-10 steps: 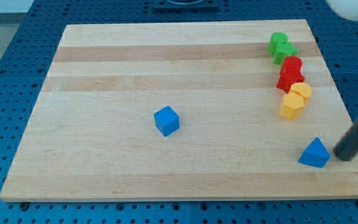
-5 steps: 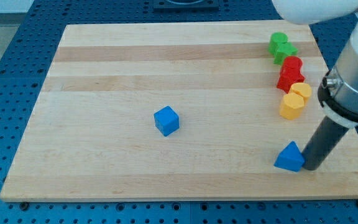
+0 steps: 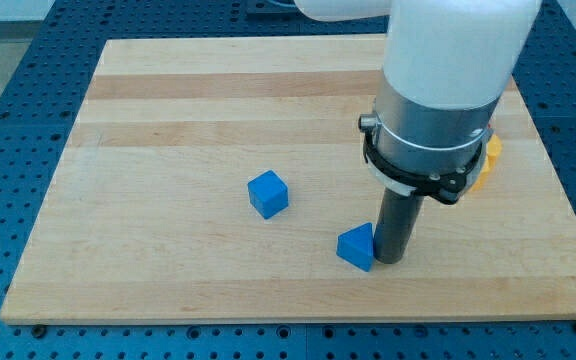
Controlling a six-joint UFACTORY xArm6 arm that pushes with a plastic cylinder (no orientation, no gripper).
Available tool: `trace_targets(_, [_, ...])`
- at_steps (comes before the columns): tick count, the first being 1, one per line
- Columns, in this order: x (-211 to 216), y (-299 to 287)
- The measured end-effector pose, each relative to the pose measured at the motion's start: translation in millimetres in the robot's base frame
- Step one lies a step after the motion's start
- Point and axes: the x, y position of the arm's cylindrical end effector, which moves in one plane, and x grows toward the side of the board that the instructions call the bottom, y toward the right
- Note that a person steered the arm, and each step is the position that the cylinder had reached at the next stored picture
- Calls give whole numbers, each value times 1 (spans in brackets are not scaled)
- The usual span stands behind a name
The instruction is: Push blue triangle into blue cube
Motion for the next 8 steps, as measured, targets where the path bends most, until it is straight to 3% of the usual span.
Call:
trace_targets(5, [16, 24])
trace_targets(8, [3, -58])
